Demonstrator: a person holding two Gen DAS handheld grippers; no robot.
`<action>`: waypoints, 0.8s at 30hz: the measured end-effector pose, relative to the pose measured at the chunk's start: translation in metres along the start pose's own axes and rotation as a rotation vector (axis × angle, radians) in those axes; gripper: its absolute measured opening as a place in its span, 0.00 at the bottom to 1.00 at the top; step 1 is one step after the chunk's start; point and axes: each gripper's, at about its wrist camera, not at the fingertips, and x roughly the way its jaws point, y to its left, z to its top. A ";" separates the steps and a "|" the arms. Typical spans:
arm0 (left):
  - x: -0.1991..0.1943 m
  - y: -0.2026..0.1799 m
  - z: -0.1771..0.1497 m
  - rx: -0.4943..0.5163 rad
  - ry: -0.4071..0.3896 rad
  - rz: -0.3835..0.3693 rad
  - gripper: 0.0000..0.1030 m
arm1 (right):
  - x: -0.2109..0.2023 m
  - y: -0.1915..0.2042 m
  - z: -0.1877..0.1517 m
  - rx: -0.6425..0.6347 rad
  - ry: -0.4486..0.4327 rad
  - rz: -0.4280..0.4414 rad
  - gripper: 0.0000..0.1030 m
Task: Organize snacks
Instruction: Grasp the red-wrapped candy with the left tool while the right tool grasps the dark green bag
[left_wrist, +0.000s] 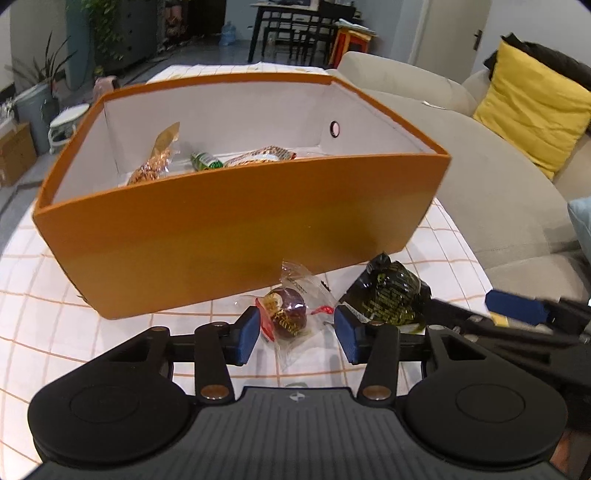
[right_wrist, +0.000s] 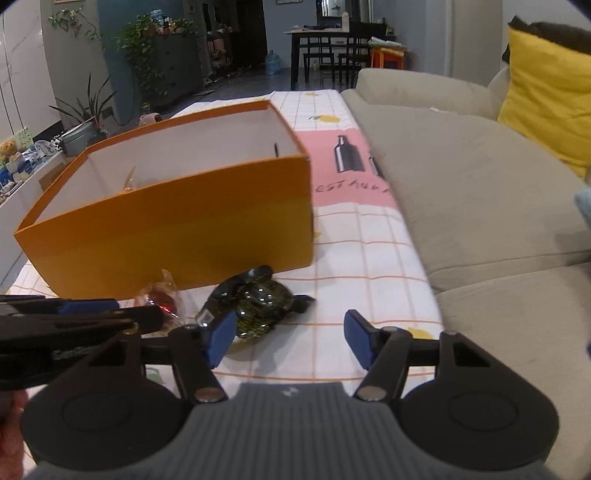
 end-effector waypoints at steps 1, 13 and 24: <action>0.002 0.002 0.001 -0.018 0.004 0.004 0.51 | 0.003 0.002 0.000 0.003 0.002 0.000 0.60; 0.026 0.022 0.013 -0.159 0.051 -0.020 0.55 | 0.038 0.001 0.009 0.030 0.025 0.015 0.59; 0.036 0.028 0.006 -0.158 0.083 -0.040 0.52 | 0.066 -0.002 0.007 0.058 0.073 0.060 0.66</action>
